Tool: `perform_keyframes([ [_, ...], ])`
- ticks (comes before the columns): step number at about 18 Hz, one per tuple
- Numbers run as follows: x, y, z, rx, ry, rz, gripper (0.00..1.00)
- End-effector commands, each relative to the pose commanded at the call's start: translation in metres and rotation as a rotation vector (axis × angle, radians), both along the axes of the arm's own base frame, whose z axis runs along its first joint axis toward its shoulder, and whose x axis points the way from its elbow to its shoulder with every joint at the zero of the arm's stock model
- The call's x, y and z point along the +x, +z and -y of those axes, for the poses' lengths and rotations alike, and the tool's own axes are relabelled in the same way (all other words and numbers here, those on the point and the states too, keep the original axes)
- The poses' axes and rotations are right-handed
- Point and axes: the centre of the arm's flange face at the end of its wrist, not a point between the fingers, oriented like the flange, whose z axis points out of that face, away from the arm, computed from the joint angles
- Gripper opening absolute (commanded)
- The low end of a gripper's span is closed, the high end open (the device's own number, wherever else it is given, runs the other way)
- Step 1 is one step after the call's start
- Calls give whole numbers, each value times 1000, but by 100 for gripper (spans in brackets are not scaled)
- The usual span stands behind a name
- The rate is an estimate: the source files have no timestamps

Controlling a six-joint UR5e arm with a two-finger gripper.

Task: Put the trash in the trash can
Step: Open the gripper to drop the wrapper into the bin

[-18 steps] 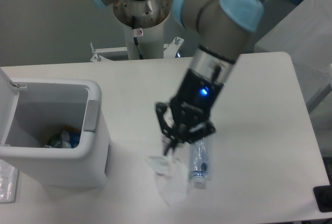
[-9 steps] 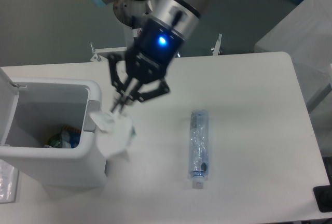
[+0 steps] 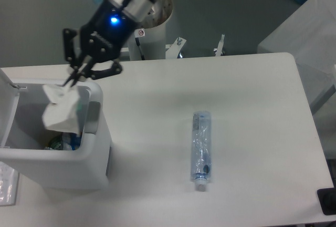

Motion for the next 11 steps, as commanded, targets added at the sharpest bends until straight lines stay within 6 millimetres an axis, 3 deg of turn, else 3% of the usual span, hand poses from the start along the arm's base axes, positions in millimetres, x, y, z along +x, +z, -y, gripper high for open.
perform_keyframes([
  [2,1,2,-1,10,-14,-18,91],
  [3,1,1,-1,12,-19,-27,100],
  [8,-7,2,-1,14,-9,-31,100],
  [11,-44,22,8,38,61,-48,100],
])
